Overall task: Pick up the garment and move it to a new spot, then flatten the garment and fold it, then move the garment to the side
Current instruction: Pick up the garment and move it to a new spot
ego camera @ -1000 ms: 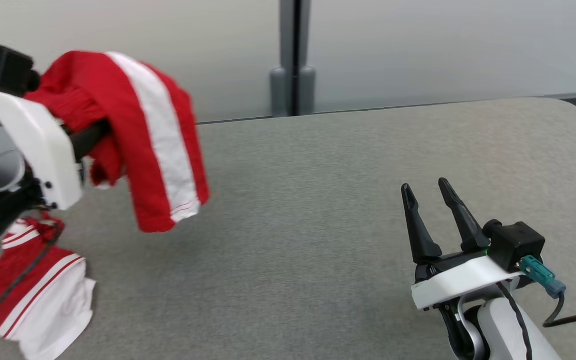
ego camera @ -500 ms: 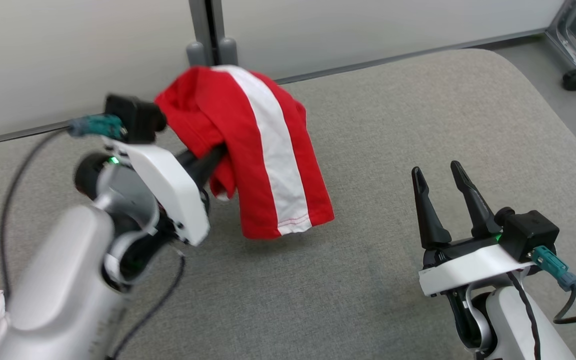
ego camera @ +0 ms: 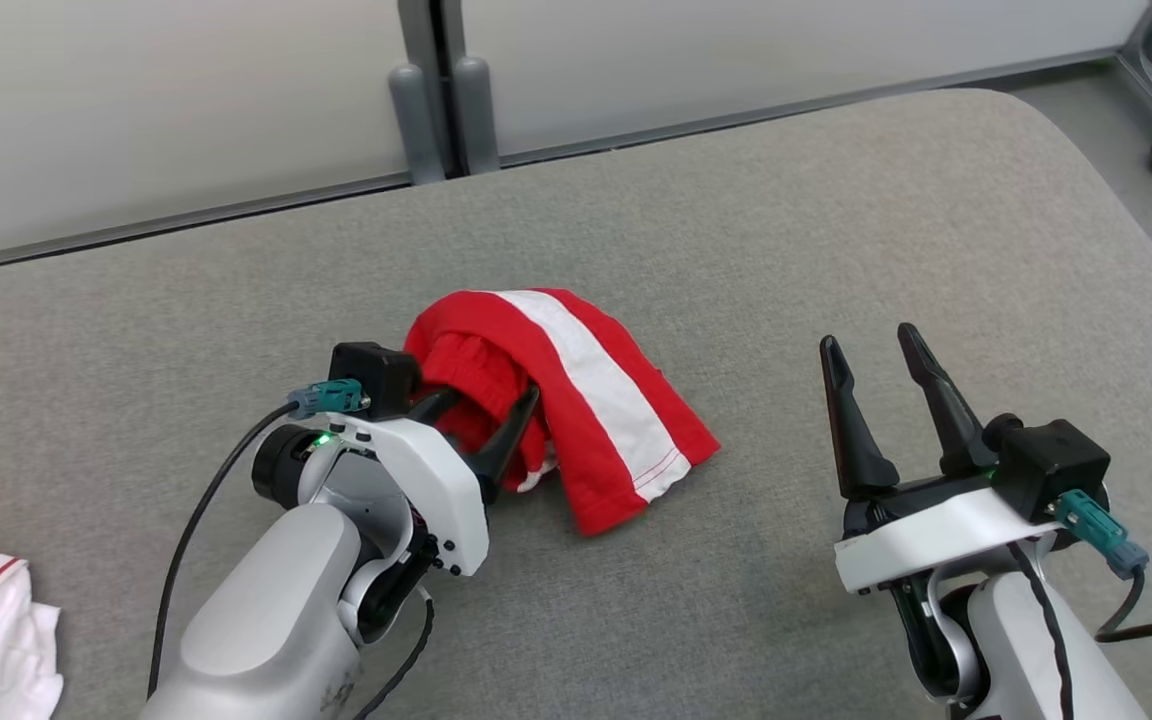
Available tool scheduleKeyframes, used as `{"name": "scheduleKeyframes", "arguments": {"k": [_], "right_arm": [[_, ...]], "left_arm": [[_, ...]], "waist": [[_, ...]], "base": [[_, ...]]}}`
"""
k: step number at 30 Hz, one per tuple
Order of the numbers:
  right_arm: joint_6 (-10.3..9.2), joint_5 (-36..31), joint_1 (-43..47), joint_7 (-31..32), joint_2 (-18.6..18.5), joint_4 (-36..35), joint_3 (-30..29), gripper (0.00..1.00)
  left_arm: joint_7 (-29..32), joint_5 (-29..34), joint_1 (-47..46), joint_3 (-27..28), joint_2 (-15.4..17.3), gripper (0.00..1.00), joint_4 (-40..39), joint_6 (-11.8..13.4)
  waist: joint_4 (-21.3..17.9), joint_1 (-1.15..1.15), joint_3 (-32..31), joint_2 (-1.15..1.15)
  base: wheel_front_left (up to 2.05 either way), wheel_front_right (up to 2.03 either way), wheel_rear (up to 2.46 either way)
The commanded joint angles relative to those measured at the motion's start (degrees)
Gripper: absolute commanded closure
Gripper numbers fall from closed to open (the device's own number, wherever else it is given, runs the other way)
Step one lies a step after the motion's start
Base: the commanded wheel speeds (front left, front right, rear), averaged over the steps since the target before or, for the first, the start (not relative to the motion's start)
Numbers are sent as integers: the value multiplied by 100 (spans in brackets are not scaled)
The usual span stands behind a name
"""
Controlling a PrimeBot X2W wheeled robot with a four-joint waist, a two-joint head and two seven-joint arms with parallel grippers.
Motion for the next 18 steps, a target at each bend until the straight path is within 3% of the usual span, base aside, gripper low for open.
{"name": "scheduleKeyframes", "arguments": {"k": [1,9,18], "right_arm": [[11,-43,35,-27,-34,42,2,0],[11,-131,230,-27,-37,137,-92,0],[11,-42,526,-28,-38,89,-249,0]], "left_arm": [[-83,28,-65,-49,41,0,91,-33],[-359,-146,274,-88,337,0,-59,-39],[-1135,45,1074,393,928,0,-1179,743]], "waist": [[135,0,-137,0],[532,0,-557,0],[851,0,-792,0]], "base": [[0,0,0],[0,0,0],[0,0,0]]}}
